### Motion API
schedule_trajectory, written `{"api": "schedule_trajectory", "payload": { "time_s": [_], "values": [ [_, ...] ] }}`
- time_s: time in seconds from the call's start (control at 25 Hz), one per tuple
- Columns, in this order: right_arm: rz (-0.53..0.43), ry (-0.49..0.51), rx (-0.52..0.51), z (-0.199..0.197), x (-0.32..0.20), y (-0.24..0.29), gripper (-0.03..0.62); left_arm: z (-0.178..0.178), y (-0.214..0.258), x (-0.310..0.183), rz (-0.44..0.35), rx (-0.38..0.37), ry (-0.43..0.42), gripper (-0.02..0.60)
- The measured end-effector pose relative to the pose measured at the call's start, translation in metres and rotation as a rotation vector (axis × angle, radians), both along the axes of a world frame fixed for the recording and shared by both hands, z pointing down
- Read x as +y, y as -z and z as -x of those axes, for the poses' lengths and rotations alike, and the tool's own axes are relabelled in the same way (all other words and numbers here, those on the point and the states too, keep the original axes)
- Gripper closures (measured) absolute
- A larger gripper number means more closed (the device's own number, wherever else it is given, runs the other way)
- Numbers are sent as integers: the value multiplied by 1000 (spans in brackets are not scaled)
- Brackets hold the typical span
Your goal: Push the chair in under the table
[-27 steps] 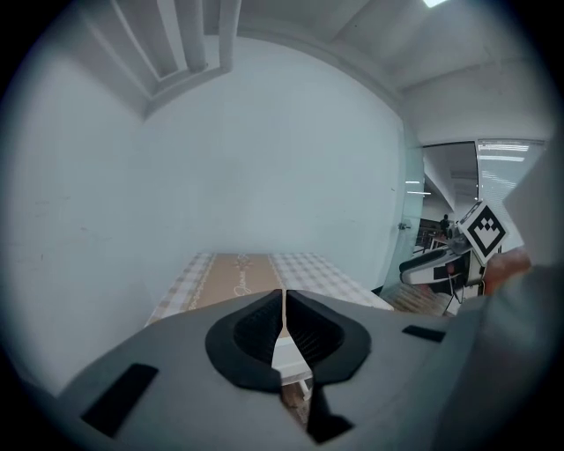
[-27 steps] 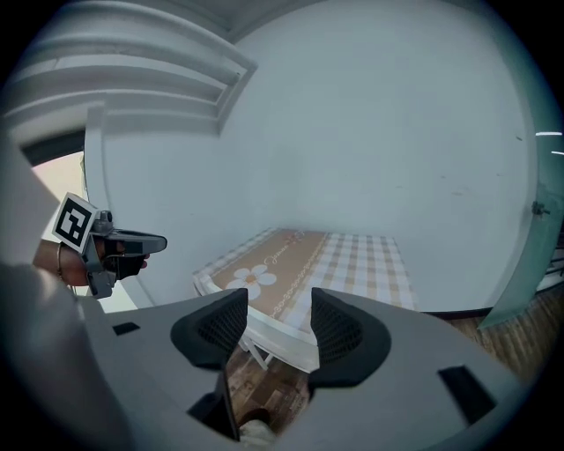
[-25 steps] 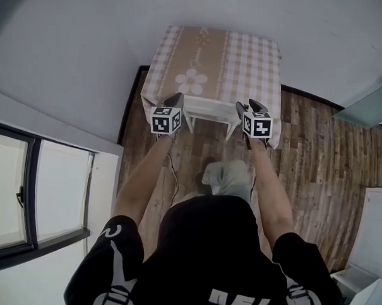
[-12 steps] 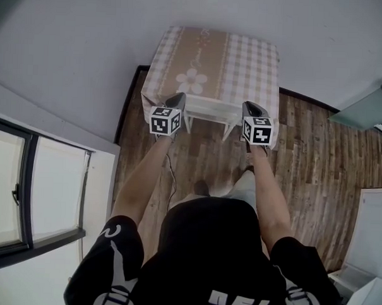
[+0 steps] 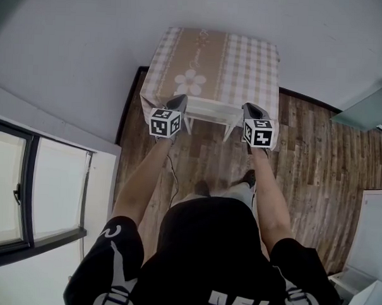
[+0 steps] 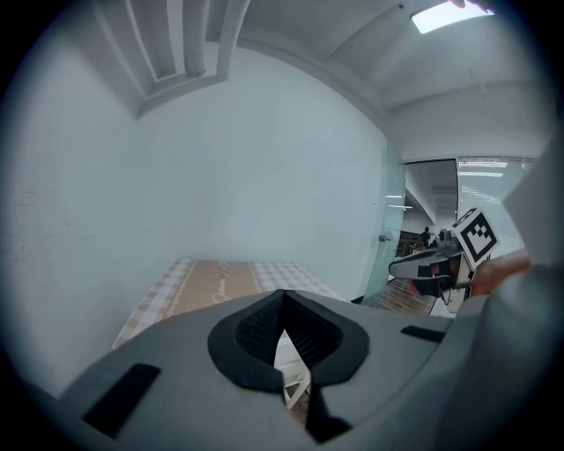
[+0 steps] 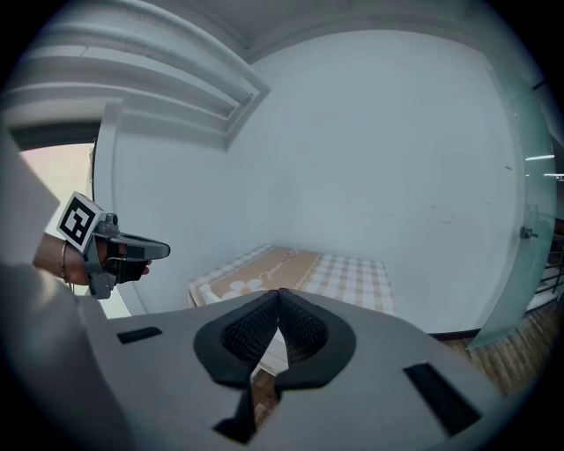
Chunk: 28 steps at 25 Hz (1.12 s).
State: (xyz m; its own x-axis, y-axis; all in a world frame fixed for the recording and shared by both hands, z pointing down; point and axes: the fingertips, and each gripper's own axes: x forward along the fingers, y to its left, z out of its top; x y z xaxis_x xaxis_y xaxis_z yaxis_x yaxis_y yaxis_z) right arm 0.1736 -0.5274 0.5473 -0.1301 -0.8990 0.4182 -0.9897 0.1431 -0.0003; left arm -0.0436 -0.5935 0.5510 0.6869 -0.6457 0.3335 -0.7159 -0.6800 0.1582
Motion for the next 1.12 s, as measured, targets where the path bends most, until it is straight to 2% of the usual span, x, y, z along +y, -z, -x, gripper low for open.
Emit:
{"api": "schedule_trajectory", "payload": {
  "time_s": [0.56, 1.12],
  "values": [
    [11, 66, 11, 11, -9, -5, 579, -12, -5, -7, 14, -4, 17, 557],
    [16, 96, 20, 1, -18, -5, 580, -23, -1, -16, 9, -21, 33, 557]
  ]
}}
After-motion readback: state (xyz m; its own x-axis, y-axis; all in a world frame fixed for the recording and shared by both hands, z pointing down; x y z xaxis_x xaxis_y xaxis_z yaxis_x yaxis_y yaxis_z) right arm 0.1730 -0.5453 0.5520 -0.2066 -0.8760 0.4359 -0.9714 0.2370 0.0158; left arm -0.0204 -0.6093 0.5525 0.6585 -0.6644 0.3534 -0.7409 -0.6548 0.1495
